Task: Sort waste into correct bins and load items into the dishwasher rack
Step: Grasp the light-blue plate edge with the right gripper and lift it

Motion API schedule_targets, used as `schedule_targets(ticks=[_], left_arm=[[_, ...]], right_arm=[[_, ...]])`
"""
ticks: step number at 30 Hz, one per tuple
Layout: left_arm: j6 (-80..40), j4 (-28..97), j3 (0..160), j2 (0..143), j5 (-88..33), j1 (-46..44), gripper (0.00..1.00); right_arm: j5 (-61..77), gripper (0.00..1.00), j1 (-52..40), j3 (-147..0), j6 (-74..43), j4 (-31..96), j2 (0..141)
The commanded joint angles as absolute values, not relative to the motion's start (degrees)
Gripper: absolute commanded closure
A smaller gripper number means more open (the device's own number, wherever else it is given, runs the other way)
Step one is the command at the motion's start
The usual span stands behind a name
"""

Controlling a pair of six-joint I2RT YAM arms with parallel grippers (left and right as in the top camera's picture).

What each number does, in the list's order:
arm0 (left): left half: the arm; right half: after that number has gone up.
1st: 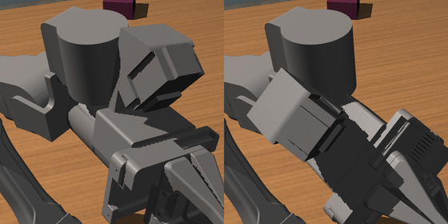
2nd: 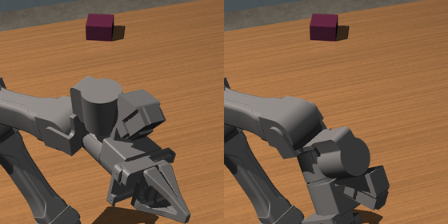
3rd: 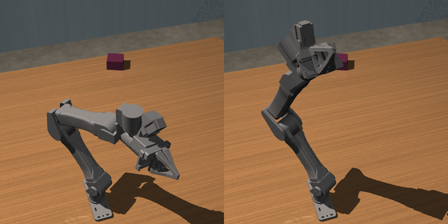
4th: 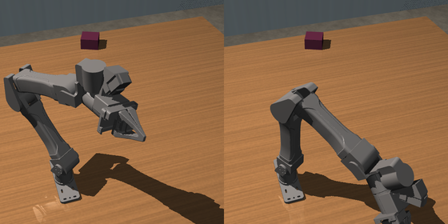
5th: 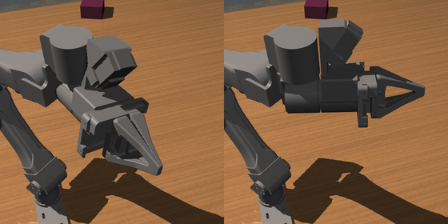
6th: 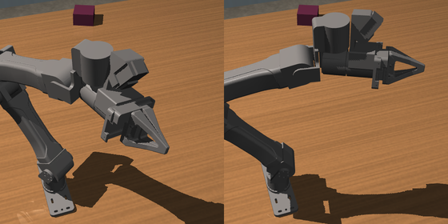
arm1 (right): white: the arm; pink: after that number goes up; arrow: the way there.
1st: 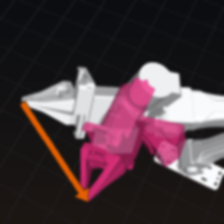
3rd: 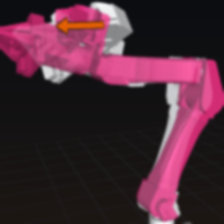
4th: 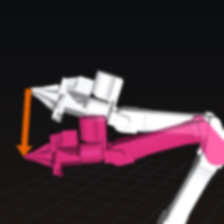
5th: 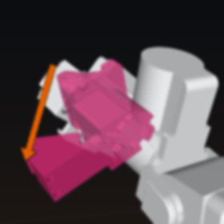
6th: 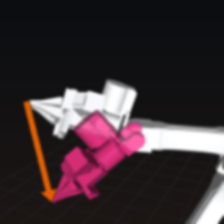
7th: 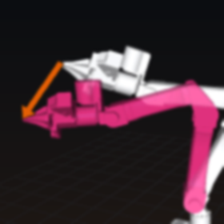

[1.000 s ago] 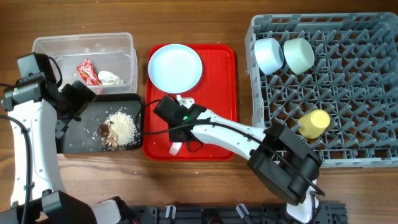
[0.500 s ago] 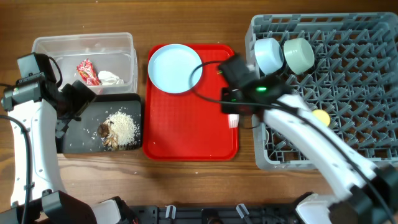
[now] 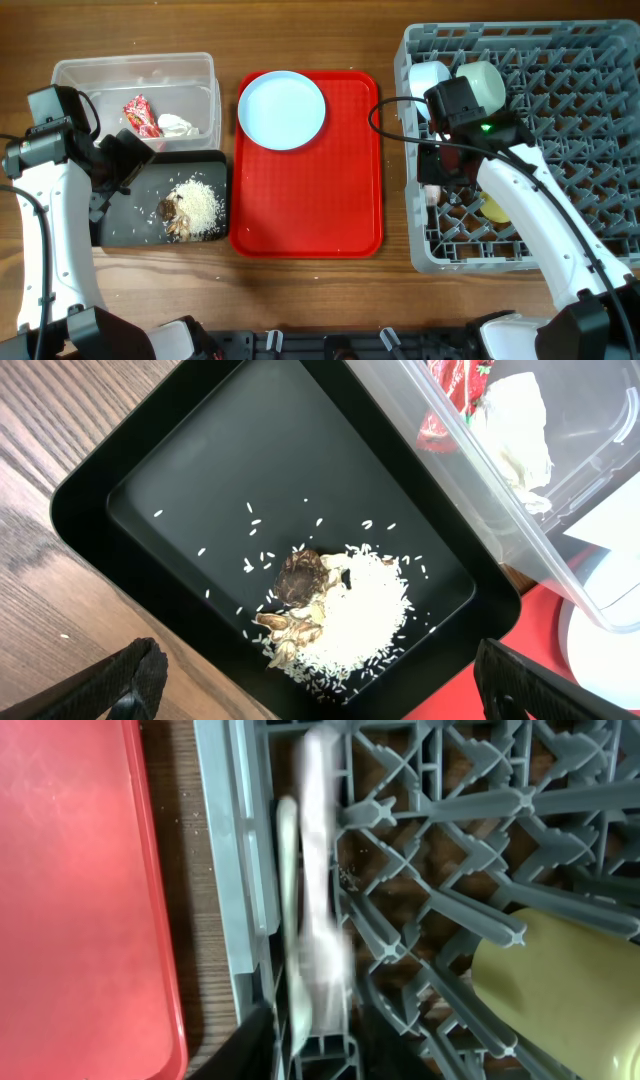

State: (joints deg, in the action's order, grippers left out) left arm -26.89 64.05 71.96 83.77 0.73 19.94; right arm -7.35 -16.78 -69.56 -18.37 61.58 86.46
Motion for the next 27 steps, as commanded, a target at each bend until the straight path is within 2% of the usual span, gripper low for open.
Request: schedule_targets(ticks=[1,4,7,10,11,14,17,19,22,27], left_arm=[[-27.46,63.92,72.29,83.05,0.45,20.10,0.00],[-27.46,63.90,72.29,83.05,0.45,20.10,0.00],[-27.49,63.90,72.29,83.05,0.45,20.10,0.00],[-27.49,63.90,72.29,83.05,0.45,20.10,0.00],[-27.49,63.90,72.29,83.05,0.45,20.10,0.00],[-27.49,63.90,72.29,83.05,0.45,20.10,0.00],[-27.49,63.90,72.29,83.05,0.45,20.10,0.00],[-27.49,63.90,72.29,83.05,0.45,20.10,0.00],[-27.49,63.90,72.29,83.05,0.45,20.10,0.00],[-27.49,63.90,72.29,83.05,0.43,20.10,0.00]], right_arm=[[-7.70,0.63,-16.80,-69.28,-17.93,60.51,86.80],[-4.95,0.57,-16.86,-70.67,-15.20,57.58,86.56],[-0.49,0.57,-16.86,-73.56,-14.96,55.40,86.35],[14.17,0.58,-17.87,-73.95,-13.23,47.07,86.37],[18.48,0.56,-19.59,-73.91,-13.17,42.28,86.43],[15.09,0.39,-25.96,-73.84,-15.40,32.01,88.58],[7.14,0.33,-31.27,-73.82,-22.37,22.00,96.90],[6.70,0.33,-32.58,-73.82,-23.20,15.20,103.35],[0.56,0.33,-32.73,-73.82,-30.35,11.88,110.96],[-0.47,0.34,-32.73,-73.82,-31.00,3.97,118.41]])
